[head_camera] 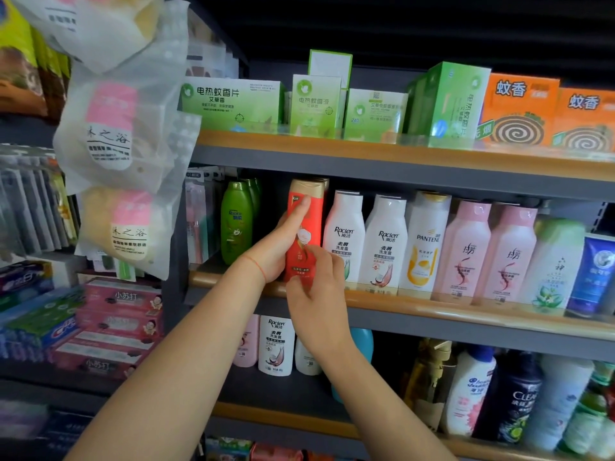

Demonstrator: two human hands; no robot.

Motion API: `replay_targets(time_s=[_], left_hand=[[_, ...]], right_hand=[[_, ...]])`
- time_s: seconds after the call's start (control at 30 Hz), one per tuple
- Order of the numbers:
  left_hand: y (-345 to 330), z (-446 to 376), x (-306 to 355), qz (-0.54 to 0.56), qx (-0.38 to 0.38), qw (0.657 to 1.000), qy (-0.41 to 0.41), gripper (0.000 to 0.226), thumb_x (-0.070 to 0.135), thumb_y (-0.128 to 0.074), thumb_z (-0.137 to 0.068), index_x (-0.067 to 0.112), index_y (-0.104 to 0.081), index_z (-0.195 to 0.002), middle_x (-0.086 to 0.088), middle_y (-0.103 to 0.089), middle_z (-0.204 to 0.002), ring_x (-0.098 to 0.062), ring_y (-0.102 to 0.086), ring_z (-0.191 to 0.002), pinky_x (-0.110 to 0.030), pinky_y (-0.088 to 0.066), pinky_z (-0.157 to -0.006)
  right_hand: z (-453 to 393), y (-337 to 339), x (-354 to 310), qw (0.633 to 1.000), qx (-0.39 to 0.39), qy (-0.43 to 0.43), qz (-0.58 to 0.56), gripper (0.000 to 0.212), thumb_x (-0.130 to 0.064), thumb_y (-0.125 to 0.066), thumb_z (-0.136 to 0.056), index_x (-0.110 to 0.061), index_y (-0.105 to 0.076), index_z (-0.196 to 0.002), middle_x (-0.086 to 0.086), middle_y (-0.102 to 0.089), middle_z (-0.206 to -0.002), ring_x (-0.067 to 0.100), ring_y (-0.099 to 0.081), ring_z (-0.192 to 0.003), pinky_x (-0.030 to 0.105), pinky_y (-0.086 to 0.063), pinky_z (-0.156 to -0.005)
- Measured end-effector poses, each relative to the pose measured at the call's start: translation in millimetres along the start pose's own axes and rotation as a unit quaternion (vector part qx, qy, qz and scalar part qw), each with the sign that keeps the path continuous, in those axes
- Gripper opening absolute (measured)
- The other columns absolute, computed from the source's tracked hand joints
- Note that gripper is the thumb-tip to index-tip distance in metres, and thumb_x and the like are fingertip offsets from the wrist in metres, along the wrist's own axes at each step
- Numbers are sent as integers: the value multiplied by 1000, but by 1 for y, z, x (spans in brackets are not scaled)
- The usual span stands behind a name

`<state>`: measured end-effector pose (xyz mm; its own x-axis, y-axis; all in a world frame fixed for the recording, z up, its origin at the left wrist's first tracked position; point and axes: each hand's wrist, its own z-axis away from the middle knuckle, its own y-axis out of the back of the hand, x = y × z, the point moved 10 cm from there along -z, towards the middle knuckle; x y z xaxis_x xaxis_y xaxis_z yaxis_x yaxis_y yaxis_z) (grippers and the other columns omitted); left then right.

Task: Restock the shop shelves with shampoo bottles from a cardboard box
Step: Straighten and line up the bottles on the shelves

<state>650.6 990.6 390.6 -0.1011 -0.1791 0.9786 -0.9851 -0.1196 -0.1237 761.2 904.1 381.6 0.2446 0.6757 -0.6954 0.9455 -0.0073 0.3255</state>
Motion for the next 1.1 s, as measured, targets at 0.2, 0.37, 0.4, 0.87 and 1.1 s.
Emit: replay_targets(time_s=[0.2, 0.37, 0.4, 0.87, 1.1], left_hand=[[-4, 3, 1, 0, -6, 1000, 4, 71, 73, -49, -86, 24, -52, -138, -13, -68, -123, -19, -71, -95, -31, -58, -76], [-6, 4, 2, 9, -11, 1000, 7, 68, 71, -47, -89, 22, -54, -136, -9, -71, -113, -18, -71, -92, -33, -56, -81], [-6, 3, 1, 5, -10, 1000, 10, 69, 72, -47, -88, 22, -55, -135, -9, -71, -112, -18, -71, -92, -33, -56, -83], [138, 38, 41, -22, 323, 937, -130, 37, 55, -49, -77, 26, -71, -81, 1, -73, -87, -24, -68, -92, -52, -54, -91], [154, -3, 30, 16, 319, 946, -58, 84, 91, -41, -66, 41, -56, -132, 4, -58, -136, -18, -54, -123, -41, -39, -110]], right_hand=[[1, 1, 3, 1000, 16, -4, -12, 50, -6, -55, -91, -18, -43, -138, -5, -37, -128, 11, -46, -117, 17, -42, -97], [0, 0, 4, 1000, 26, 2, 0, 46, -5, -56, -91, -16, -45, -134, -7, -36, -122, 10, -45, -113, 2, -34, -86], [0, 1, 3, 1000, 27, 4, -1, 45, -5, -55, -91, -16, -46, -133, -7, -37, -122, 9, -45, -112, 1, -35, -85], [-69, -100, -24, 964, -41, -149, -216, 66, -45, -42, -102, -19, -17, -157, 2, -27, -158, 10, -27, -141, 23, -20, -112], [-122, -134, 8, 932, -6, -275, -237, 84, -71, -40, -91, -25, -17, -157, 8, -27, -160, 29, -28, -146, 45, -22, -119]])
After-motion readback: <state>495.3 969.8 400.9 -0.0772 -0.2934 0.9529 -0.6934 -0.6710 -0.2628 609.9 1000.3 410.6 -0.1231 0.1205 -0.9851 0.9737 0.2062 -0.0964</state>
